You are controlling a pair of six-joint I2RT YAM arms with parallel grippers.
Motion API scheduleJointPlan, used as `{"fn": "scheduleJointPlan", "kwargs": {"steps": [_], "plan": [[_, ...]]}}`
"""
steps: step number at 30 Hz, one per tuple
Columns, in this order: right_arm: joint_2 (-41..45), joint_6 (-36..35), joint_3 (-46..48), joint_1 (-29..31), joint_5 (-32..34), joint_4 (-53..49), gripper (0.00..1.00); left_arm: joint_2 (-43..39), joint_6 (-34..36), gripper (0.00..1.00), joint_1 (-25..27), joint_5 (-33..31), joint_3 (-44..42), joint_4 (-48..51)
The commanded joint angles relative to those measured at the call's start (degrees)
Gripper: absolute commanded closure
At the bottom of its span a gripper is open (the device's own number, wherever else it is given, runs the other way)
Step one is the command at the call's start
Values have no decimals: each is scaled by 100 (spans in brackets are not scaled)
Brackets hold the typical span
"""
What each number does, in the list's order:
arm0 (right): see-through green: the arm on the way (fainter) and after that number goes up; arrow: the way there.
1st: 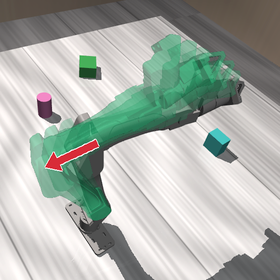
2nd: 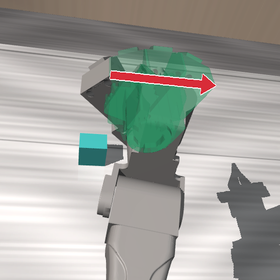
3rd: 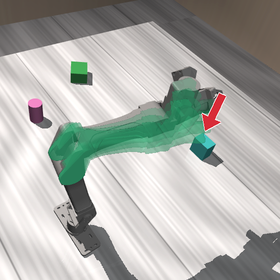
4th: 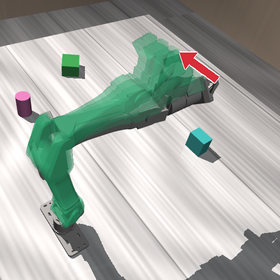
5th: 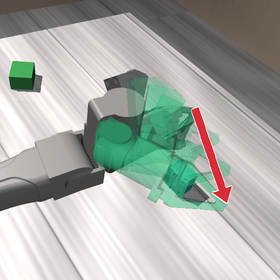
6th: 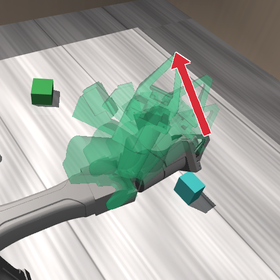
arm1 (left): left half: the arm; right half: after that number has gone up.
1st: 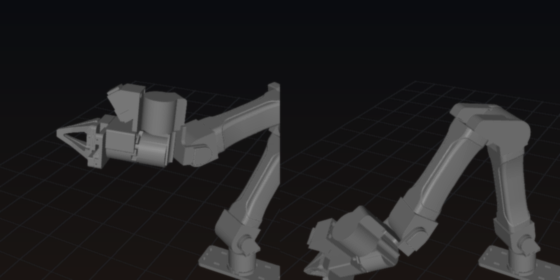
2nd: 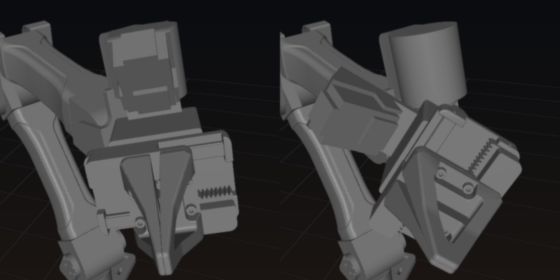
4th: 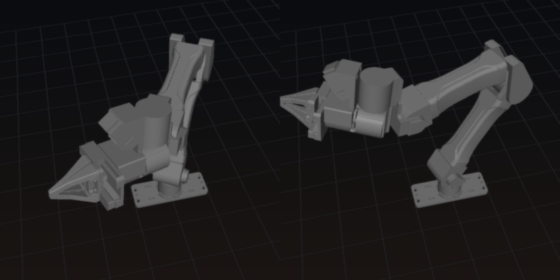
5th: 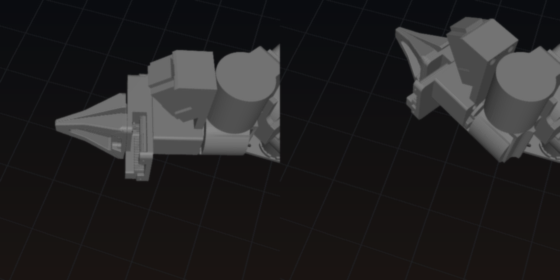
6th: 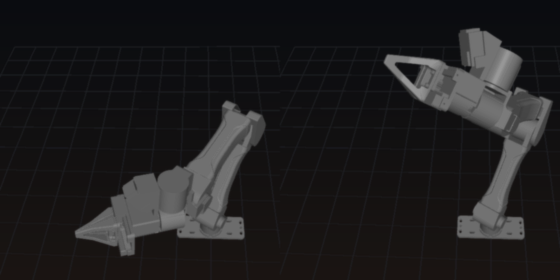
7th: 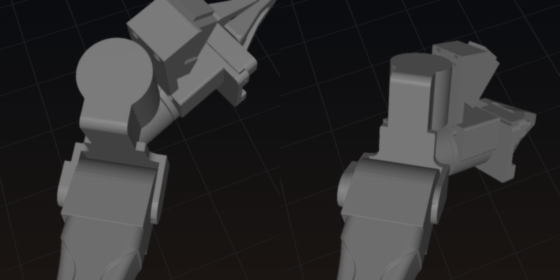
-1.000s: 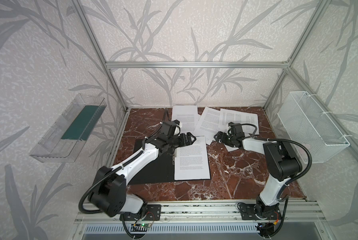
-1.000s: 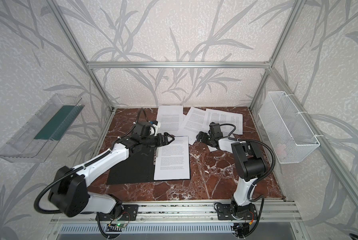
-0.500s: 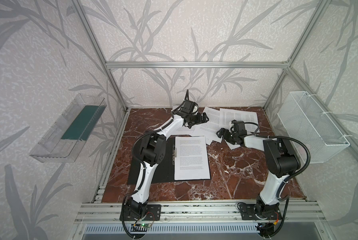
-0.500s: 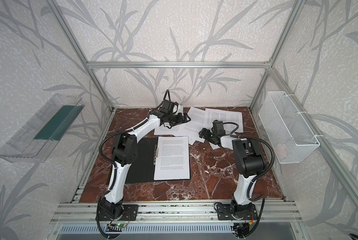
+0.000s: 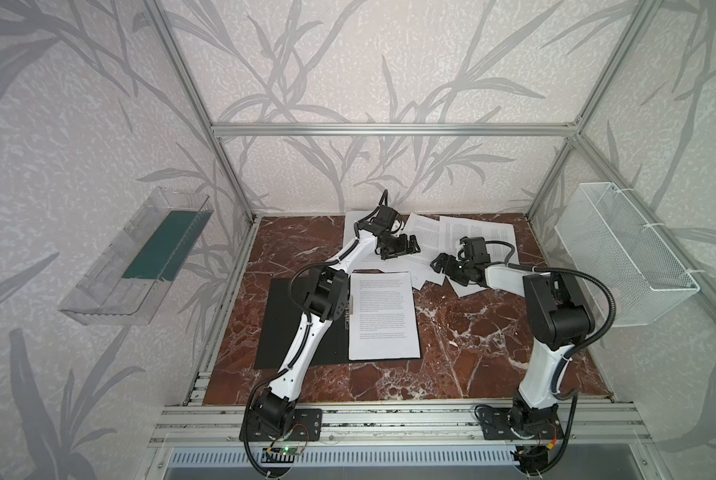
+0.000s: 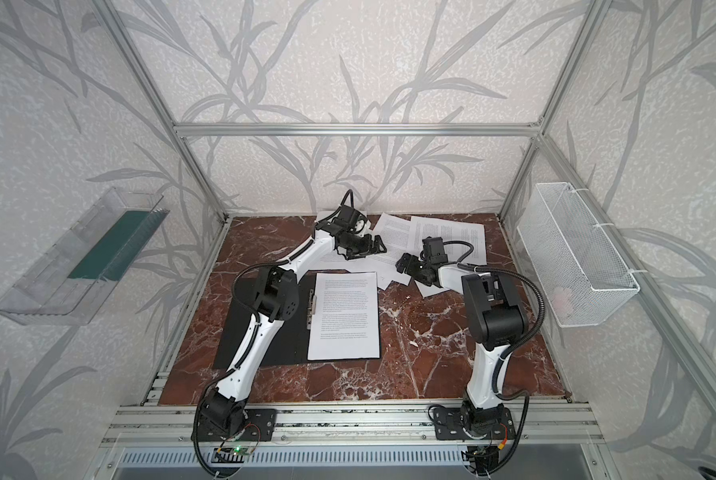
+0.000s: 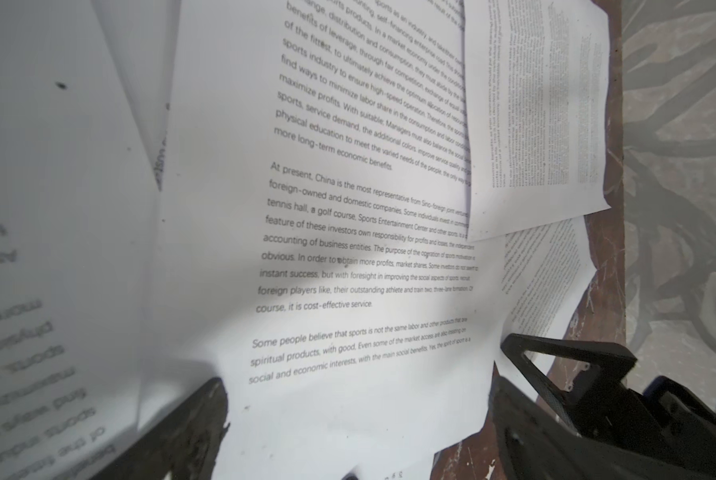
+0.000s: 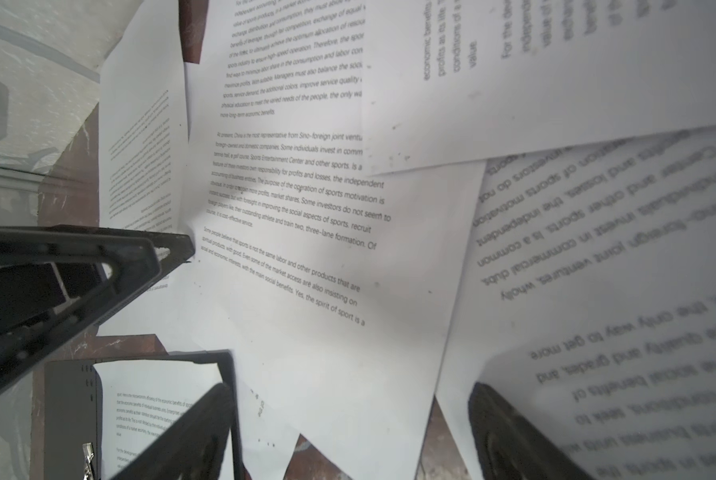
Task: Put the files into the folder
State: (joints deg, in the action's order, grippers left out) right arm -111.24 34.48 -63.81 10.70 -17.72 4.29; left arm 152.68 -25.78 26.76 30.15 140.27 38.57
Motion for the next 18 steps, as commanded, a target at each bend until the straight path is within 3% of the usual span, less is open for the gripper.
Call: {"fn": "scheduleJointPlan", "kwargs": {"steps": [1, 18], "plan": [[-202, 23, -41, -15, -175, -171, 11, 125, 190, 1, -5, 47, -105, 292], [-153, 651, 544, -191, -1385, 1955, 15, 165, 350, 1, -5, -282, -676, 416]]}}
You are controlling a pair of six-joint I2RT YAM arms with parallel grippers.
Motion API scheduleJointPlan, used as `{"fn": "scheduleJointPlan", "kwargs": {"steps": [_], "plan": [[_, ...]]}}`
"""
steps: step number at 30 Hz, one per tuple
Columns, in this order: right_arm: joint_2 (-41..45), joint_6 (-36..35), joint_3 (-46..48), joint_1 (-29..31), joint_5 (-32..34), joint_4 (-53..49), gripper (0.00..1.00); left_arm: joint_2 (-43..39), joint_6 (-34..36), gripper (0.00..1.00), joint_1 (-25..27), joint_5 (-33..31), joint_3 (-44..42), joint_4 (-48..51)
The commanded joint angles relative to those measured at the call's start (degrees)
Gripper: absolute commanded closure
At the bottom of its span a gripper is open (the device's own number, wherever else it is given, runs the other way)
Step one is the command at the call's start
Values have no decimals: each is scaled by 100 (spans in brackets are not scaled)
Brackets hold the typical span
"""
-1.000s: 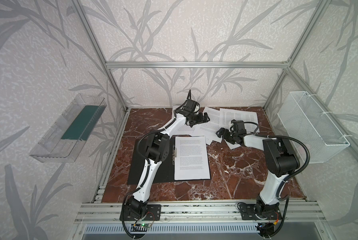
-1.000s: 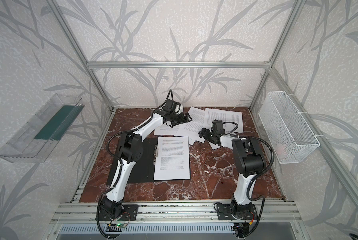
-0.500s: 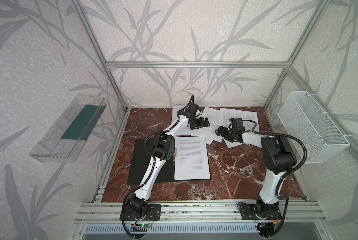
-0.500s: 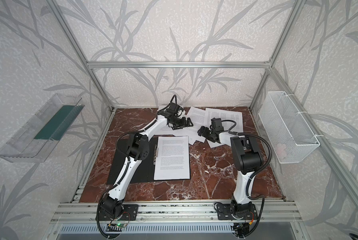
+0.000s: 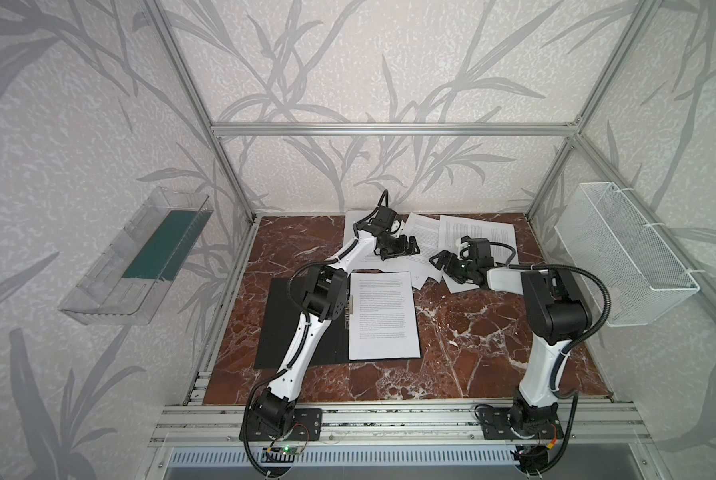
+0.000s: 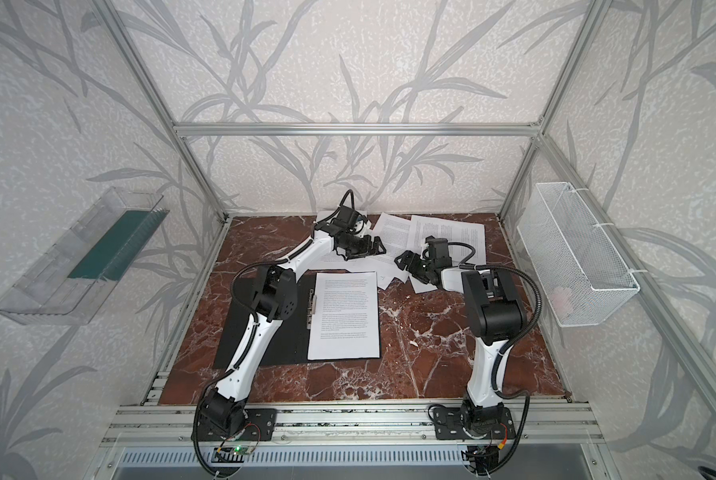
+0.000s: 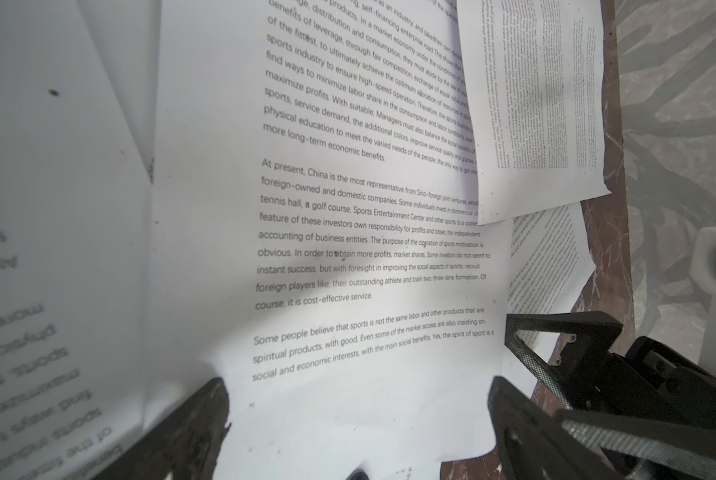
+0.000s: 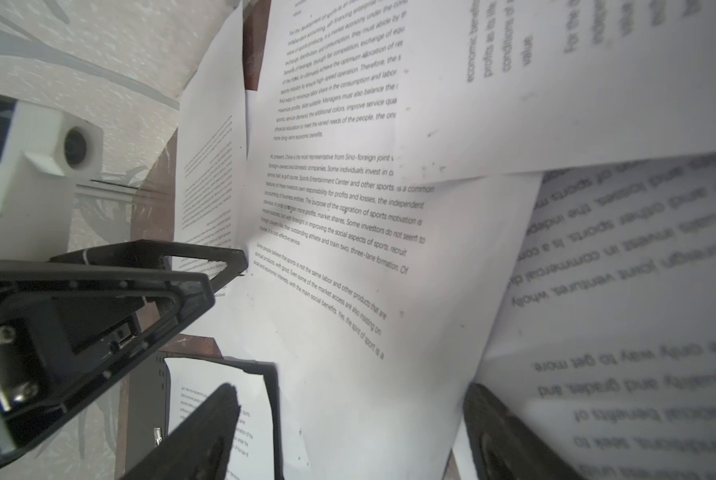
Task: Put the files into the folder
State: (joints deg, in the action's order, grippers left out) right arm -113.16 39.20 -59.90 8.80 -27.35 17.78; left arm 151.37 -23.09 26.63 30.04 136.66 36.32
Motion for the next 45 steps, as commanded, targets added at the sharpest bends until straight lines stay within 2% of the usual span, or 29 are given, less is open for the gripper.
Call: {"fn": "scheduleJointPlan", "kwargs": {"steps": [1, 5, 8, 15, 21, 25, 28, 33, 35, 39, 45], "plan": [[40, 202, 177, -1, -490, 726, 15, 295, 90, 1, 8, -279, -331, 652], [-84, 291, 214, -14, -514, 1366, 15, 281, 112, 2, 3, -265, -440, 649], [-168, 381, 93, -120, -553, 1473, 16, 235, 112, 3, 8, -188, -553, 580], [-425, 377, -558, -258, -408, 627, 16, 190, 121, 2, 13, -236, -567, 638], [-795, 660, -964, -411, -504, 632, 17, 156, 156, 3, 24, -202, -645, 711], [-1045, 872, -1184, -440, -798, 786, 18, 215, 148, 3, 26, -200, -531, 788], [-1050, 976, -1099, -415, -824, 875, 20, 261, 130, 3, 25, -185, -465, 826], [-684, 526, -1086, -235, -702, 338, 21, 273, 138, 3, 17, -178, -432, 830], [-734, 574, -1211, -171, -955, 275, 21, 284, 148, 3, 13, -148, -393, 833], [-792, 904, -1173, -159, -1298, 791, 21, 332, 229, 3, 0, -96, -270, 962], [-964, 437, -1774, -332, -1223, 324, 18, 358, 305, 3, -15, -22, -254, 1036]]}}
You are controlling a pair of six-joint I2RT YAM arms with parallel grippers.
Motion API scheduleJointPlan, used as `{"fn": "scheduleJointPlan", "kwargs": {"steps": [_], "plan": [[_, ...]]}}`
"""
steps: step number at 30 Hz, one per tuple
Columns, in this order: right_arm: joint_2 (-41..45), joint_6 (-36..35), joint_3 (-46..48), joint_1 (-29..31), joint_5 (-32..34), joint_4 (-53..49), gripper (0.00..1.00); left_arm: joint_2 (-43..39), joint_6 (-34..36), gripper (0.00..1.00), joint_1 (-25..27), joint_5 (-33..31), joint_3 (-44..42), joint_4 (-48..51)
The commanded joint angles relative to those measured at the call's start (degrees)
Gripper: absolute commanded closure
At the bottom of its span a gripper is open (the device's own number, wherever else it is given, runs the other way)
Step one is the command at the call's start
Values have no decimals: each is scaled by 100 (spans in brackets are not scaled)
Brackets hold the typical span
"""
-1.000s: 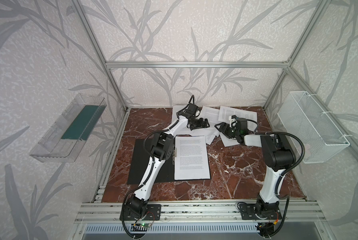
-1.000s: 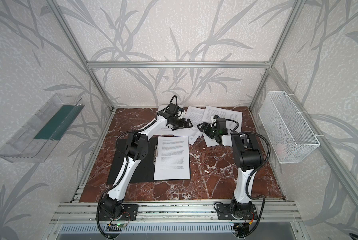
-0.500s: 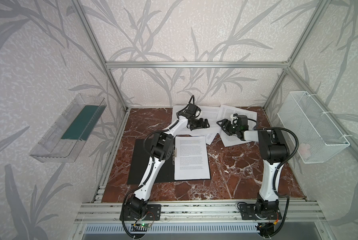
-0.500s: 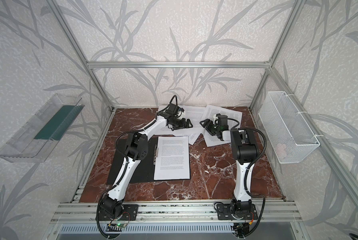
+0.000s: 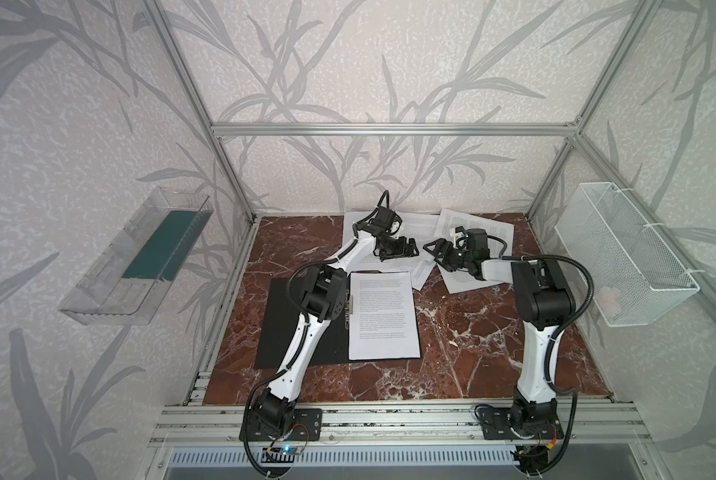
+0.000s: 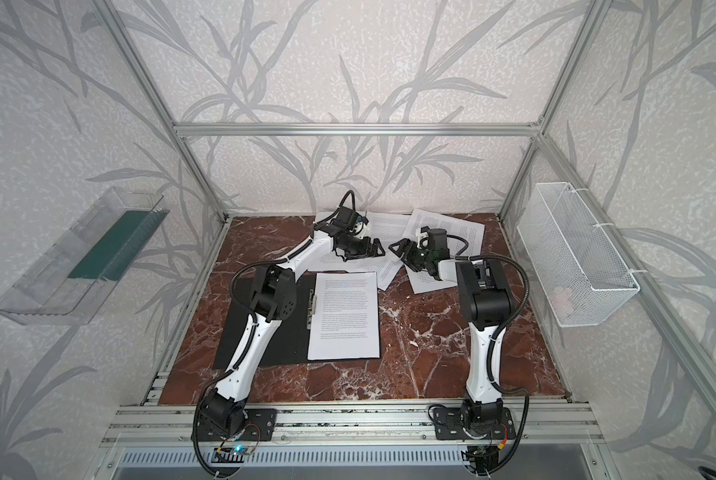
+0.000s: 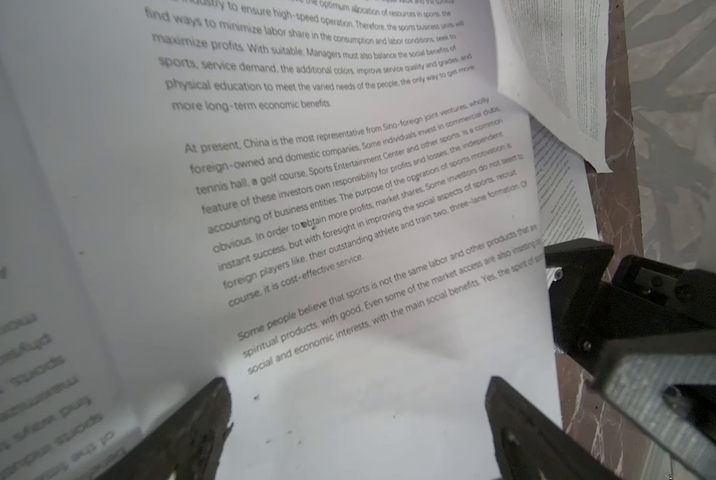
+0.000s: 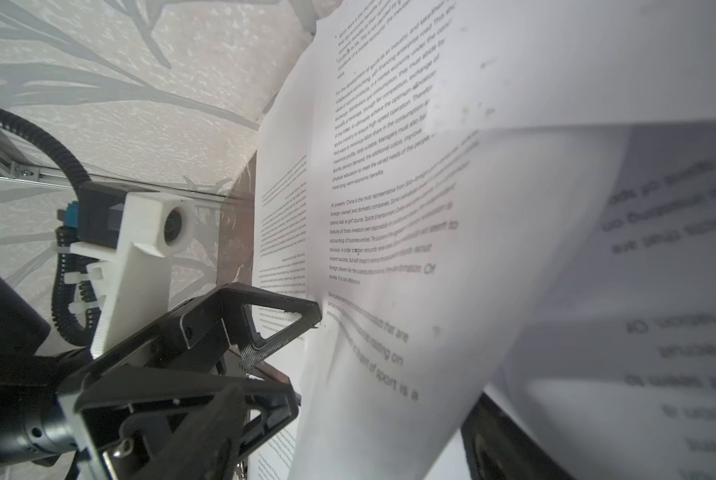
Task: Put the files into the folder
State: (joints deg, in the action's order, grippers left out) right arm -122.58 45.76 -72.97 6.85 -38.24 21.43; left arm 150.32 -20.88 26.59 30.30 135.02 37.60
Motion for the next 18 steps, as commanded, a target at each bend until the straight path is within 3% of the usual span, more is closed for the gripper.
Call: {"fn": "scheduleJointPlan", "kwargs": {"steps": [1, 10, 18], "plan": [[-128, -211, -644, -172, -177, -129, 18, 472, 76, 3, -8, -26, -91, 902], [-724, -124, -1467, -311, -359, -608, 19, 473, 137, 3, -27, -10, -89, 949], [-722, -100, -1396, -366, -187, -1070, 30, 478, 137, 3, -32, 33, -90, 933]]}}
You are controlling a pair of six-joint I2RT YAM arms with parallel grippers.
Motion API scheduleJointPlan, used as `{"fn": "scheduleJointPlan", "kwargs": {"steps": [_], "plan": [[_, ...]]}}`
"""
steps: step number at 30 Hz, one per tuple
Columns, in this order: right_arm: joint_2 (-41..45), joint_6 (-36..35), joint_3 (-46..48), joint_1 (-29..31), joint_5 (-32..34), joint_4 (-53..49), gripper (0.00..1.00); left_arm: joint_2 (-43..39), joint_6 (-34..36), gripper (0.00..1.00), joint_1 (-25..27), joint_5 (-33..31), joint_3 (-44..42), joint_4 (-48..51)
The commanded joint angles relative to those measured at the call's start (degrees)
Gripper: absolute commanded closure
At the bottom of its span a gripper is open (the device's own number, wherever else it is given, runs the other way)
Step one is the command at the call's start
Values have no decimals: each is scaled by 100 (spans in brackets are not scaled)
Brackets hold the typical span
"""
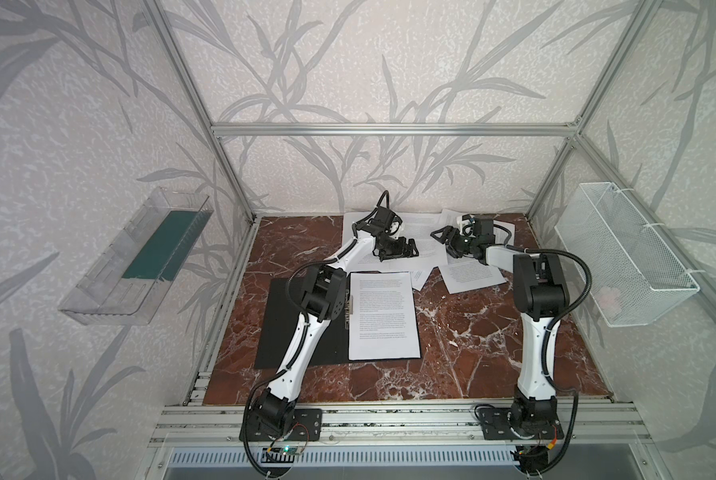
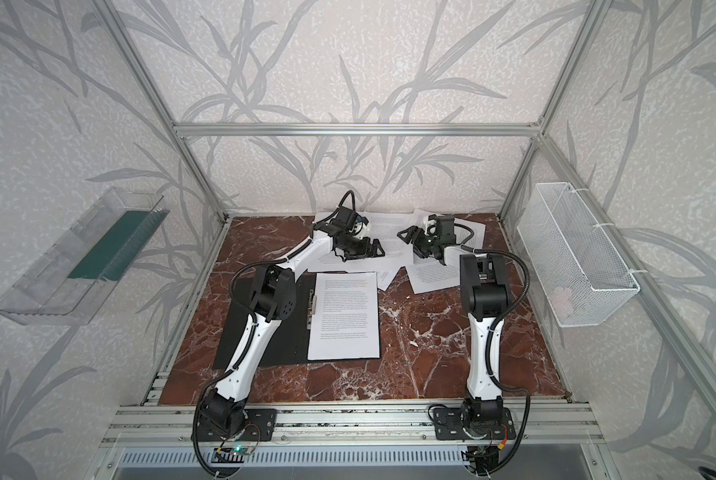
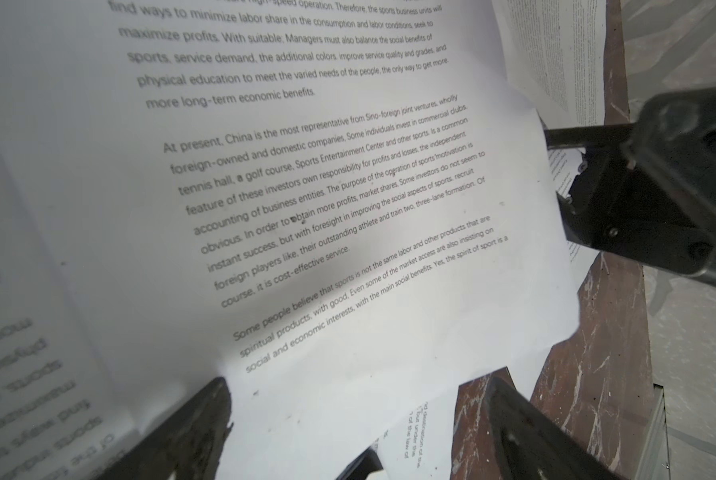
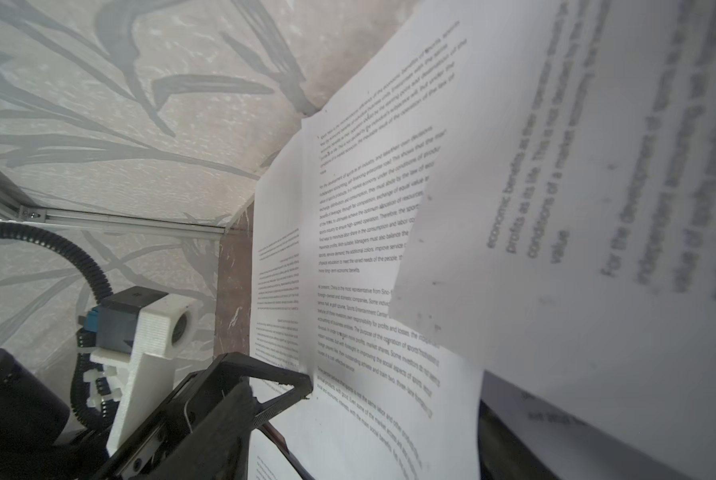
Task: Put the files into the folder
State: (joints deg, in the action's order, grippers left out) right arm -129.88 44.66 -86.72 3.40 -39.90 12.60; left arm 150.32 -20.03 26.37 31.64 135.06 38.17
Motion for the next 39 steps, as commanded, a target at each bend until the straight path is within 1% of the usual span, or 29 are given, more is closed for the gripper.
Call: {"fn": "scheduleJointPlan", "kwargs": {"steps": [1, 5, 7, 9, 12, 13, 16, 17, 18, 20, 22, 23, 25, 27, 30, 33, 36, 39], "plan": [[-16, 24, -37, -32, -39, -232, 34, 481, 60, 3, -14, -98, -94, 885], [-87, 138, 6, -50, -45, -222, 52, 470, 52, 3, -22, -70, -94, 878], [-130, 166, 6, -50, -52, -241, 58, 472, 43, 3, -18, -54, -94, 859], [-201, 183, -46, -52, -81, -355, 69, 472, 27, 3, -27, -20, -77, 850], [-243, 194, -65, -67, -41, -440, 79, 454, -24, 3, -44, 89, 3, 828], [-239, 191, -64, -67, -25, -495, 85, 457, -48, 3, -54, 139, 105, 860], [-229, 163, -58, -67, -27, -513, 93, 424, -131, 3, -93, 366, 641, 1030], [-211, 164, -51, -67, -27, -510, 98, 387, -170, 3, -97, 434, 877, 1093], [-196, 150, -48, -67, -42, -526, 100, 316, -200, 3, -99, 495, 1165, 1179], [-128, 139, -9, -67, -32, -572, 100, 50, -299, 3, -90, 599, 1540, 1217], [-34, 164, 88, -67, 8, -533, 100, -444, -421, 3, -84, 615, 1512, 1116], [33, 185, 139, -67, -9, -469, 100, -852, -440, 3, -50, 602, 1356, 1033], [148, 238, 245, -67, -6, -374, 100, -1680, -469, 3, 43, 492, 646, 755], [300, 303, 357, -65, -42, -279, 100, -2753, -575, 3, 213, 153, -768, 27], [662, 415, 648, -48, -72, -91, 100, -4298, -919, 3, 446, -164, -3079, -1549], [1126, 519, 1018, -28, -32, 76, 100, -5659, -1237, 3, 554, -380, -4886, -2607], [1610, 548, 1316, 18, 86, 149, 100, -6877, -1301, 2, 610, -682, -6311, -2988], [1966, 374, 1358, 97, 400, -3, 100, -7917, -1372, 2, 633, -1192, -7493, -2940]]}}
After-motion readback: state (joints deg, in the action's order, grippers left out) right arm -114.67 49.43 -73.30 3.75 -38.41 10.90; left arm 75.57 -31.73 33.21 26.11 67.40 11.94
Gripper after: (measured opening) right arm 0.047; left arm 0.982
